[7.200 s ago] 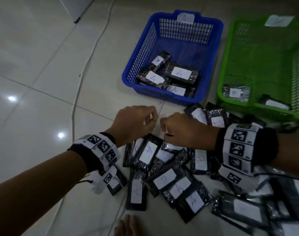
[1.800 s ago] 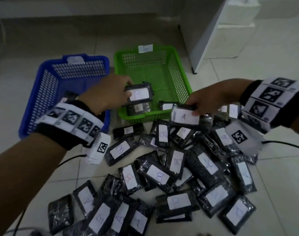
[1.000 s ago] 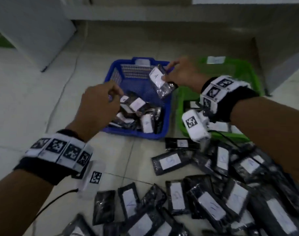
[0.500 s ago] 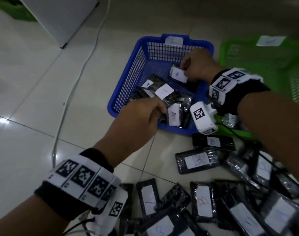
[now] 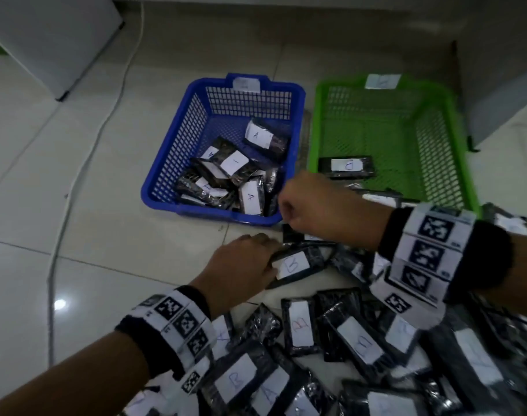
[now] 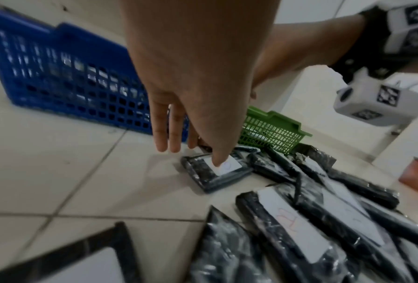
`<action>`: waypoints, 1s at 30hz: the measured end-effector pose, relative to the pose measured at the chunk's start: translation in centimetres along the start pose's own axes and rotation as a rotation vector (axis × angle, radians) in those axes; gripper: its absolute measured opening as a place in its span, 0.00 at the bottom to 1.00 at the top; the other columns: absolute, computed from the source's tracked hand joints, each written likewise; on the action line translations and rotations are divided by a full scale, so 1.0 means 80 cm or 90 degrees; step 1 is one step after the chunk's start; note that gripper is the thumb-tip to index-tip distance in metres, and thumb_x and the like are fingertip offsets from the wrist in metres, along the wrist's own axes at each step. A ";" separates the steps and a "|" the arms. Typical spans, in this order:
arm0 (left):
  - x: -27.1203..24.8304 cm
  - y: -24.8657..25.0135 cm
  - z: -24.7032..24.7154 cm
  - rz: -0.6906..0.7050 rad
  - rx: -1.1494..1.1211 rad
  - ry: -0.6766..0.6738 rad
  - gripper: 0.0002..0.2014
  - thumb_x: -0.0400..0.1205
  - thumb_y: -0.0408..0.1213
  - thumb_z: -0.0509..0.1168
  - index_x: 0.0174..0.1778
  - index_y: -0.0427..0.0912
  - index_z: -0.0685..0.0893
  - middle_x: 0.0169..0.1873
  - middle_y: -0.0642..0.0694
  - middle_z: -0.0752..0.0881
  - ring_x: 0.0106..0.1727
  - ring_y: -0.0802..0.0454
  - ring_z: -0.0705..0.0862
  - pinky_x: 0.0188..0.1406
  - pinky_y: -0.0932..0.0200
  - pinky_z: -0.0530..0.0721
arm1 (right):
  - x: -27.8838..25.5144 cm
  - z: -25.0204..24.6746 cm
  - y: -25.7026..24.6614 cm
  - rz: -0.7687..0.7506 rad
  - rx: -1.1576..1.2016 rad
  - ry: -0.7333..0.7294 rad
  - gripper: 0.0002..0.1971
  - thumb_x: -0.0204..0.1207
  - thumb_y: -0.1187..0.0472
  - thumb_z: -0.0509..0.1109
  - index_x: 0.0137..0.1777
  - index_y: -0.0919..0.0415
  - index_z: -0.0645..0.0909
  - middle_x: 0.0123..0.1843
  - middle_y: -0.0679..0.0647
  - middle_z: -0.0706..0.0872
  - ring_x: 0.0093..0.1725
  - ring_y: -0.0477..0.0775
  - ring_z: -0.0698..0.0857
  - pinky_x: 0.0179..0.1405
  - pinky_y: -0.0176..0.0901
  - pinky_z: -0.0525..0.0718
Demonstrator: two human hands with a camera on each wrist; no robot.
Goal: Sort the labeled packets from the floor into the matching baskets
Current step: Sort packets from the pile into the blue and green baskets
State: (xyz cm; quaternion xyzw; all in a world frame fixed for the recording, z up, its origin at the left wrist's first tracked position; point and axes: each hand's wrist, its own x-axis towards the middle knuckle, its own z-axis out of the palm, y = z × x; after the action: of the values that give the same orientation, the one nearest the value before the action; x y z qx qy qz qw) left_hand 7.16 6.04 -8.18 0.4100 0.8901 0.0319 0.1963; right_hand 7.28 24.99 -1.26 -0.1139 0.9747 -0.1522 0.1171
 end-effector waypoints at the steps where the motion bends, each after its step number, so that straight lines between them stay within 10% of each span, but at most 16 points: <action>1: 0.003 0.002 0.010 -0.010 -0.032 -0.014 0.26 0.84 0.54 0.63 0.79 0.54 0.72 0.65 0.50 0.80 0.63 0.46 0.80 0.54 0.50 0.84 | -0.008 0.010 0.004 0.008 -0.010 -0.029 0.07 0.64 0.70 0.70 0.39 0.61 0.86 0.39 0.57 0.87 0.41 0.57 0.86 0.41 0.49 0.85; 6: 0.017 0.004 0.034 -0.069 -0.128 -0.026 0.31 0.80 0.55 0.71 0.78 0.48 0.74 0.62 0.44 0.79 0.63 0.43 0.77 0.62 0.49 0.78 | -0.043 0.051 0.019 0.008 -0.011 -0.116 0.07 0.70 0.66 0.70 0.48 0.63 0.82 0.46 0.57 0.80 0.49 0.61 0.82 0.42 0.49 0.79; 12: 0.015 -0.018 0.008 -0.106 -0.437 -0.035 0.11 0.76 0.45 0.80 0.48 0.51 0.85 0.41 0.58 0.88 0.40 0.64 0.84 0.39 0.68 0.77 | -0.041 0.071 0.013 -0.008 0.007 -0.076 0.13 0.73 0.52 0.75 0.52 0.58 0.82 0.51 0.56 0.84 0.51 0.57 0.84 0.40 0.40 0.72; 19: 0.009 -0.035 -0.020 -0.115 -0.594 -0.051 0.14 0.78 0.41 0.78 0.59 0.50 0.90 0.49 0.54 0.92 0.46 0.61 0.90 0.40 0.69 0.84 | -0.036 0.056 0.005 0.033 0.100 -0.088 0.15 0.72 0.51 0.78 0.52 0.60 0.84 0.48 0.55 0.86 0.47 0.54 0.85 0.39 0.41 0.74; 24: -0.009 -0.037 -0.040 -0.151 -0.720 -0.128 0.22 0.76 0.61 0.68 0.62 0.54 0.87 0.50 0.58 0.92 0.47 0.59 0.89 0.49 0.59 0.85 | -0.030 0.016 0.006 0.054 0.086 -0.177 0.17 0.68 0.52 0.81 0.50 0.64 0.87 0.45 0.56 0.90 0.44 0.54 0.87 0.39 0.41 0.80; 27: -0.014 -0.042 -0.033 -0.099 -0.625 -0.205 0.17 0.81 0.50 0.72 0.66 0.57 0.85 0.55 0.54 0.91 0.48 0.64 0.87 0.47 0.65 0.84 | -0.027 -0.038 0.028 0.080 0.109 -0.175 0.13 0.69 0.52 0.80 0.46 0.60 0.88 0.41 0.52 0.92 0.41 0.52 0.89 0.44 0.47 0.87; 30: 0.001 -0.030 -0.011 0.047 -0.200 -0.059 0.27 0.83 0.36 0.68 0.75 0.65 0.76 0.67 0.60 0.83 0.61 0.66 0.81 0.61 0.61 0.81 | -0.032 -0.086 0.056 0.142 0.277 -0.101 0.09 0.71 0.54 0.79 0.48 0.55 0.88 0.39 0.49 0.92 0.36 0.48 0.91 0.37 0.46 0.89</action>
State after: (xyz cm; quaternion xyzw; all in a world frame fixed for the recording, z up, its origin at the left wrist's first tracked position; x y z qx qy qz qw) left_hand 5.04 4.60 -7.92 0.4076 0.8485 0.1593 0.2976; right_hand 7.04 31.65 4.18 0.0103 0.9135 -0.3348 0.2310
